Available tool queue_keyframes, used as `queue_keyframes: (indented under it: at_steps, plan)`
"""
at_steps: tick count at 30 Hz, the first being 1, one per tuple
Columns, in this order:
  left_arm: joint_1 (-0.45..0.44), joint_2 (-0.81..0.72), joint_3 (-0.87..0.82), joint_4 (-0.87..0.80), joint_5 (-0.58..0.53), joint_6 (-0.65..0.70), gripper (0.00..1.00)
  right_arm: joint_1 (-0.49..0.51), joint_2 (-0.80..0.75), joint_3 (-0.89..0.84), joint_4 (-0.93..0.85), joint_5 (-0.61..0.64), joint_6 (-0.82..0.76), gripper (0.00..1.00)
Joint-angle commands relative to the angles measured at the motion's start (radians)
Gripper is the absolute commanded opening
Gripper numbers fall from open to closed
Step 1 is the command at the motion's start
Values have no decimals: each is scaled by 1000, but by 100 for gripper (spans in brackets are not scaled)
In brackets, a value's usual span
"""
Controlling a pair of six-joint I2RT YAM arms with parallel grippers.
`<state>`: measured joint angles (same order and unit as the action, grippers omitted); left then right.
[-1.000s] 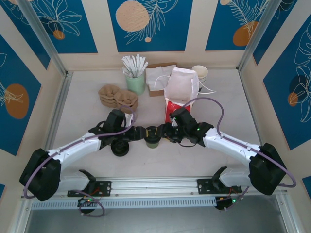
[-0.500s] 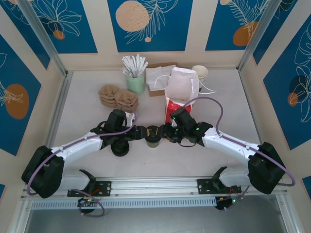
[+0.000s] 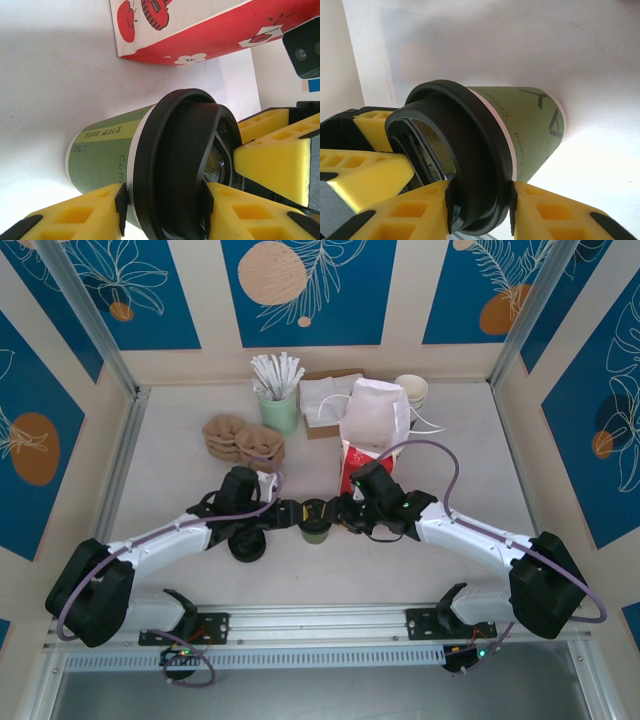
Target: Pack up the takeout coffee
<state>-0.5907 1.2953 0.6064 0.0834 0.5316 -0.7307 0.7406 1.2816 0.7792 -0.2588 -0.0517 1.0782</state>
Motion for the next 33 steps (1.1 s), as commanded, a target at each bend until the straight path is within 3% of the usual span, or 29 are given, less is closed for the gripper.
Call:
queue_keyframes:
  at_steps: [1, 20, 33]
  plan:
    - [3, 52, -66, -112, -49, 11, 43, 5, 29, -23, -49, 22, 25, 35]
    - [4, 24, -134, -71, -44, -9, 42, 11, 18, -83, -33, 27, 39, 33]
    - [-5, -89, 11, -221, -55, 13, 50, 36, -5, 52, -73, 15, -20, 40]
